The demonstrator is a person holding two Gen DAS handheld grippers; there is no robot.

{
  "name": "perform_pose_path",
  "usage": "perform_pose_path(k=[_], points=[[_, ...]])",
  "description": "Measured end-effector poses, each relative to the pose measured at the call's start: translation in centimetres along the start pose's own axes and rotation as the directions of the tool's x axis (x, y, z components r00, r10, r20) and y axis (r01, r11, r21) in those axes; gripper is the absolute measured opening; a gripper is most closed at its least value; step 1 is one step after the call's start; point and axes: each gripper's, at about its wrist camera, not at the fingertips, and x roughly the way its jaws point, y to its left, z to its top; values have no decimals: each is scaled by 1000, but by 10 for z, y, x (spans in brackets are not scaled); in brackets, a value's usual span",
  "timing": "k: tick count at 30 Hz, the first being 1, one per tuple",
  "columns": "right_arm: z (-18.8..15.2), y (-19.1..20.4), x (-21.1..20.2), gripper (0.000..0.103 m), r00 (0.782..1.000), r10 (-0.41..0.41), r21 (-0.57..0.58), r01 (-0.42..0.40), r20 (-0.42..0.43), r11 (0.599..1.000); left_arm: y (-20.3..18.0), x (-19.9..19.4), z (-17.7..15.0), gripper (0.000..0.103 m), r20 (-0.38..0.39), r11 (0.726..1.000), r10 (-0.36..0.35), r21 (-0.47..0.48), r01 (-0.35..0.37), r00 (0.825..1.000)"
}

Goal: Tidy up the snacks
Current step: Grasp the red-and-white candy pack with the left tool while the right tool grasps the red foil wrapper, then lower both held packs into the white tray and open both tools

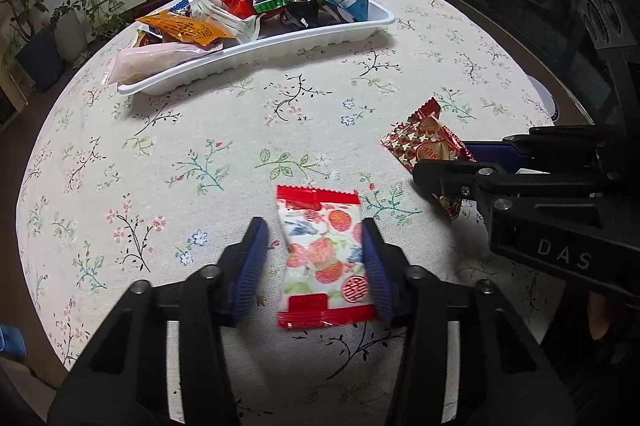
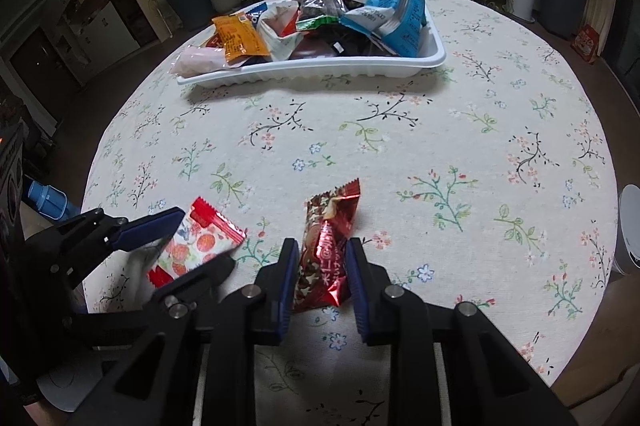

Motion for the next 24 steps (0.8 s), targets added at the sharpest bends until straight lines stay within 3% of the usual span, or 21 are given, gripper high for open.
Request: perform_pose_path(k=[6,12,24], points=[[0,1,-1,24,1000,15,-3,-15,6,1000,4,-2,0,34,-1,1000,-21,0,21,1000],[2,-1,-6,24,999,30,11,-30,28,999,10,-7,-3,34,13,999,-42,-20,42,999],[12,-24,-34,24,991,67,103,-80,120,992,61,-45,13,34,113,979,-112,-156,129,987]])
